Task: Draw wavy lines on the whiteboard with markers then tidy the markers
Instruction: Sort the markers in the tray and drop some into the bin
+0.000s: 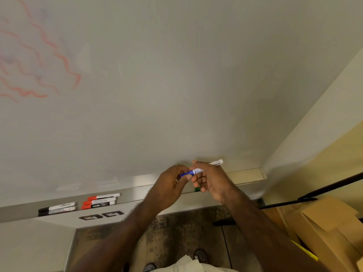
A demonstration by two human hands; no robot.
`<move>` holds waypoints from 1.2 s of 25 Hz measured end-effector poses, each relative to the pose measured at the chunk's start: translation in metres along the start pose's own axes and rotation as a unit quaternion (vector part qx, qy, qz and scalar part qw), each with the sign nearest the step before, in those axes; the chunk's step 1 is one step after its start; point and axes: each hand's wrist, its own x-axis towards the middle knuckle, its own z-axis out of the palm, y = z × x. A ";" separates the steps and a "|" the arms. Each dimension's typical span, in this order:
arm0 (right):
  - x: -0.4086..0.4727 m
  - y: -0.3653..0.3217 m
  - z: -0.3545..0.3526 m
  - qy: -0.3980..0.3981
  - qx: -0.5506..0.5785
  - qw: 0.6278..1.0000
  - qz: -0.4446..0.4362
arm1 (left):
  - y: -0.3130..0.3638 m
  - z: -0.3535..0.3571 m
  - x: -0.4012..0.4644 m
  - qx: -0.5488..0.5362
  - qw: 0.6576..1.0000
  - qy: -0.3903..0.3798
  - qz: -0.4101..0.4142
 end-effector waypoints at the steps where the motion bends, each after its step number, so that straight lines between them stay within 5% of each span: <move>1: -0.002 -0.003 0.005 -0.006 0.003 1.000 -0.010 | 0.003 -0.007 -0.002 -0.025 0.999 -0.019 -0.013; 16: -0.044 -0.030 0.064 -0.130 -0.036 0.989 -0.063 | 0.019 -0.097 -0.050 -0.174 0.976 -0.131 -0.007; 25: -0.055 -0.039 0.095 -0.210 -0.101 0.971 -0.056 | 0.012 -0.125 -0.081 -0.313 0.926 -0.201 -0.071; 30: -0.053 -0.048 0.109 -0.170 -0.112 0.976 -0.081 | 0.021 -0.125 -0.080 -0.213 0.968 -0.128 -0.035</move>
